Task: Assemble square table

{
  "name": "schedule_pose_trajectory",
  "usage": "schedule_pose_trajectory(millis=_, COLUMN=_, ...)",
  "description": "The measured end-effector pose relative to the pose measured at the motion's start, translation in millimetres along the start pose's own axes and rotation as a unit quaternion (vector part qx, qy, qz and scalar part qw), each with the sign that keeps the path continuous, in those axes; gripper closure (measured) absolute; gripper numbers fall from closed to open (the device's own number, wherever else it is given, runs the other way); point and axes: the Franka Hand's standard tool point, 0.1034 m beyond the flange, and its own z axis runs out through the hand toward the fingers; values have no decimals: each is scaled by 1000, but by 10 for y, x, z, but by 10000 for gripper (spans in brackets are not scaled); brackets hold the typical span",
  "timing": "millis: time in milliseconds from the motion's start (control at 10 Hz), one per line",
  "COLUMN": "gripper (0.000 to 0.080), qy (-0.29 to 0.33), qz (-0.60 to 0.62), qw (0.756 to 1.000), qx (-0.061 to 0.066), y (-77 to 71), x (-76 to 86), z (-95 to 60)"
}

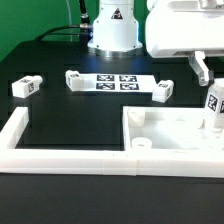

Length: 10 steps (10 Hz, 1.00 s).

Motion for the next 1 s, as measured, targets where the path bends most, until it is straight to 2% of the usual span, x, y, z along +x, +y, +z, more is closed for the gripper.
schedule_pose_trajectory(millis=300, gripper=509, qy=-5, qz=-3, qw=1000, qx=2, y=-63, x=-139, z=114)
schedule_pose_trajectory(millis=800, gripper=509, qy=-6, qz=-5, qw=1000, qx=4, y=-95, x=-134, z=113)
schedule_pose_trajectory(millis=900, gripper=509, qy=-26, qz=-6, qw=1000, qx=8, y=-119, x=-129, z=94)
schedule_pose_trajectory(millis=1000, gripper=509, qy=-47, qz=-8, qw=999, qx=11, y=-129, x=-56, z=12)
